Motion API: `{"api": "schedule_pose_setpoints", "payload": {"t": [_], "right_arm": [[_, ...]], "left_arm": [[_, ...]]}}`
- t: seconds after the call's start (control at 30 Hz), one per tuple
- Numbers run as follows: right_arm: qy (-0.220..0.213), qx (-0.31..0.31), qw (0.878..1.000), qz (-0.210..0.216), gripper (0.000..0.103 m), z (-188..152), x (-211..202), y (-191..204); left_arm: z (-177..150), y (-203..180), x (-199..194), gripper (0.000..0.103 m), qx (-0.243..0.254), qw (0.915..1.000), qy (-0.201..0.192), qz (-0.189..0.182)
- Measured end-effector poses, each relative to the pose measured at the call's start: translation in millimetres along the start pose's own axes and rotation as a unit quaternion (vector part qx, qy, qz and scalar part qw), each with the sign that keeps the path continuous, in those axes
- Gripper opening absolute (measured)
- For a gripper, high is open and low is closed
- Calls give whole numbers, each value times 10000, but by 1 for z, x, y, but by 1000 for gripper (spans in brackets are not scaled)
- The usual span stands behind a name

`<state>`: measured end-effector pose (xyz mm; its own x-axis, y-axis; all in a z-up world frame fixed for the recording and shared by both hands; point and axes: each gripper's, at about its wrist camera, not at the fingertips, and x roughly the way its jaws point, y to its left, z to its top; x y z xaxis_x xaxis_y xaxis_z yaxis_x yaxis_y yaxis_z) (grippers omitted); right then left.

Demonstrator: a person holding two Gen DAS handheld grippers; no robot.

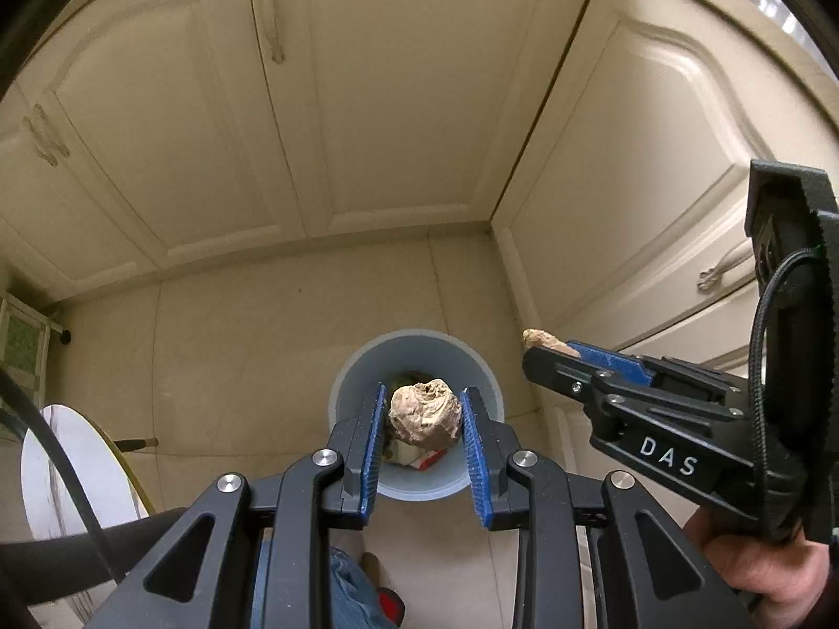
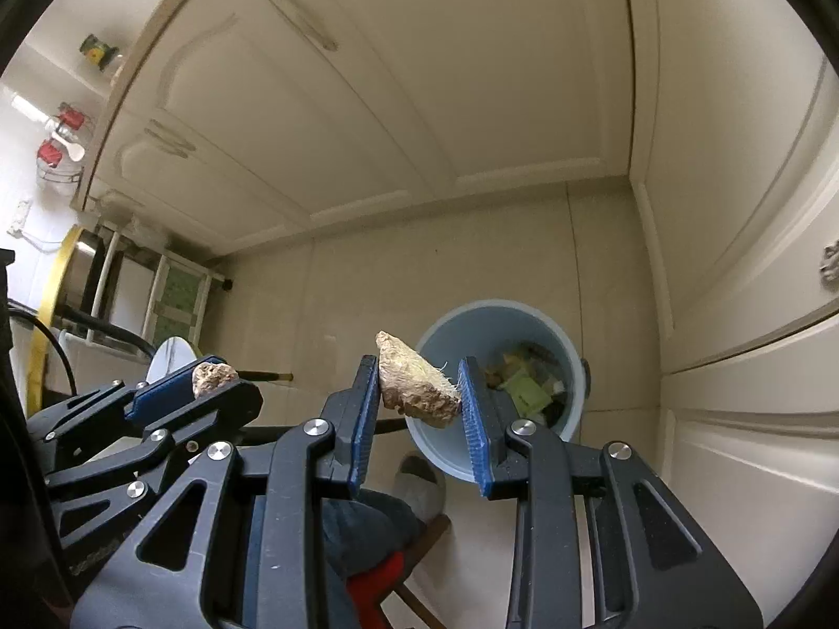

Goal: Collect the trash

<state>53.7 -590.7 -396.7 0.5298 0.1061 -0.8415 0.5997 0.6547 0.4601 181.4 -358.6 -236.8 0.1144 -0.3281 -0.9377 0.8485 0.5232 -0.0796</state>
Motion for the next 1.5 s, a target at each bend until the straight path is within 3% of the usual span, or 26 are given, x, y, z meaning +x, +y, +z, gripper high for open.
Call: {"api": "schedule_pose_setpoints", "payload": {"t": [0.1,0.13,0.33,0.4,0.43,0.5,0.57,0.6,0.8,1.03,1.27,1.5], "right_arm": [[92,65,9999,-3,29,1,13,-3],[113,79,9999,-6,29,0,15,-6],[157,191,9997,-38,35,-3,22,-17],[146,221,9996,-59,58,-3,22,-17],[117,255,9996,-83,75,-3,22,-17],[58,335,9994,-119,82,-4,20,-20],[11,429,9989,-167,100,-5,17,-22],[-29,450,9987,-238,103,-5,16,-22],[-267,560,9975,-344,103,-5,-7,-15],[-747,509,9957,-176,103,-5,-55,11],[-1446,-26,9895,30,103,-12,-126,82],[-2053,-1019,9722,488,103,-35,-188,190]], "left_arm": [[5,4,11,26,-44,9999,87,54],[20,3,20,27,-50,9999,126,70],[42,-3,35,58,-203,9995,195,157],[44,-6,37,67,-243,9994,175,177],[47,-6,36,68,-266,9993,174,171],[46,-5,32,71,-337,9992,139,175],[47,-5,25,71,-385,9990,78,217],[50,-5,24,71,-394,9989,38,231],[34,-16,-19,77,-425,9970,-545,344],[-5,-21,-104,92,-392,9858,-1539,543],[-59,-8,-194,102,-516,9692,-2335,581],[-151,28,-290,102,-1051,9390,-3084,1100]]}}
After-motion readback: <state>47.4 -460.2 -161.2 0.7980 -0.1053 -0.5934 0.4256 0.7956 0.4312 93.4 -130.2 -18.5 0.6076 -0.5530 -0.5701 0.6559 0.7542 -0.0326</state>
